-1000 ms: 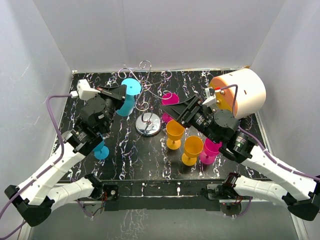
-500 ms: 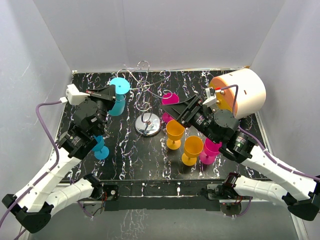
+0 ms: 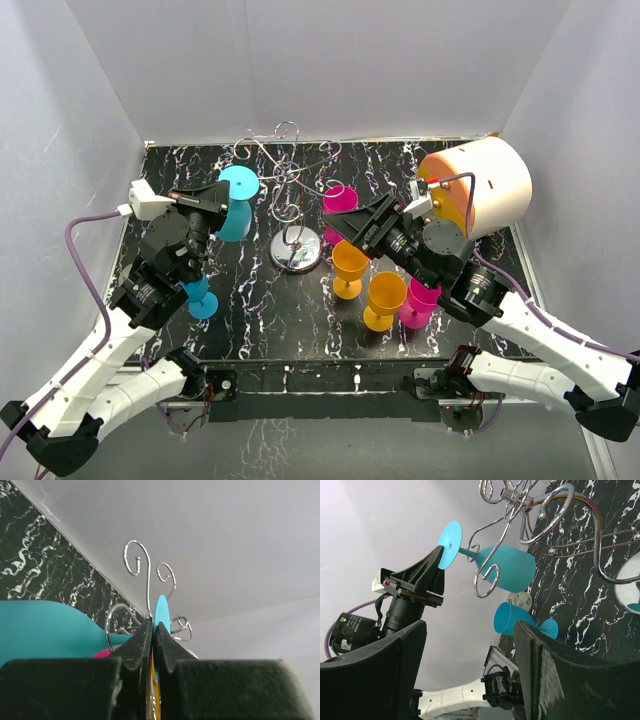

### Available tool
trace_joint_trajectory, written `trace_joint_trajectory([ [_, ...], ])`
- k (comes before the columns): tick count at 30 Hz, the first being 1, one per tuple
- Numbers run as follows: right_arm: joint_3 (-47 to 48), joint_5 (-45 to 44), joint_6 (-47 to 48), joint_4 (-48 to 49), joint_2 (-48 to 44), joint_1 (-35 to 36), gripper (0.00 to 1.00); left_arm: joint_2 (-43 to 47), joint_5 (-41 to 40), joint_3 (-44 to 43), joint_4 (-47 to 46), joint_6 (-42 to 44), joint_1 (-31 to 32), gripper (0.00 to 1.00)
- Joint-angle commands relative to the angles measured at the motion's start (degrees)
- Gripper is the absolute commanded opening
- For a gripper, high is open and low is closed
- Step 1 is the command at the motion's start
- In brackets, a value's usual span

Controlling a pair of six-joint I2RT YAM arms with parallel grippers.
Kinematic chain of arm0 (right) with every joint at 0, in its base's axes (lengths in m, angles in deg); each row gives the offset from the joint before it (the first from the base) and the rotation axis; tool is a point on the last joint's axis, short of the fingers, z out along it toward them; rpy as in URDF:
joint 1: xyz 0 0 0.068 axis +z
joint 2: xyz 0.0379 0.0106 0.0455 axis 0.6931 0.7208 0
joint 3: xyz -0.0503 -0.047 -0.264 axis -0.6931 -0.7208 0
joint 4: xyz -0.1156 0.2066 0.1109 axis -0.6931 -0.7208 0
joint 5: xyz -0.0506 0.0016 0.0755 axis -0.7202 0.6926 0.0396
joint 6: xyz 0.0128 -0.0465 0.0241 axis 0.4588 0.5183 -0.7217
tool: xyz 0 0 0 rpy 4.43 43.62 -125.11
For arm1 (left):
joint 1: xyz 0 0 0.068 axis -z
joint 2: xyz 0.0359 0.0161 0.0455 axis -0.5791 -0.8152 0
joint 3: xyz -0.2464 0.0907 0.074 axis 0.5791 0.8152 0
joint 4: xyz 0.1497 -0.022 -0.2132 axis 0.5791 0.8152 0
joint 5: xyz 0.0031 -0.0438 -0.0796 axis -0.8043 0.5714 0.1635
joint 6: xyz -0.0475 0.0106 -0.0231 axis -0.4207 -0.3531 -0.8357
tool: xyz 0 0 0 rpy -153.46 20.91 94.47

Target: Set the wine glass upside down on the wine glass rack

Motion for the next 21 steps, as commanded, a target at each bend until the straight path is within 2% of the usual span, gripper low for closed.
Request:
trace_joint_trajectory([
  [1,-0.64,-1.28,-0.29,3.12,-0.71,0.27,0.69,1.16,5.98,-0.49,0.13,-1.90,-0.36,0.00],
  [12,-0.57,-1.40,0.19,2.48,-0.28,0.29,0.69,0.23,8.81,1.02,1.08,-3.84,-0.34,0.00],
  [16,-0.72,-2.17,0.34,2.29,-0.46,0.32,0.69,0.66,9.35,1.30,2.28,-2.48,-0.36,0.08],
  [21,0.02,-1.69,1.03,2.11,0.65,0.31,0.69,1.07,9.72,1.42,4.49,-3.59,-0.34,0.06],
])
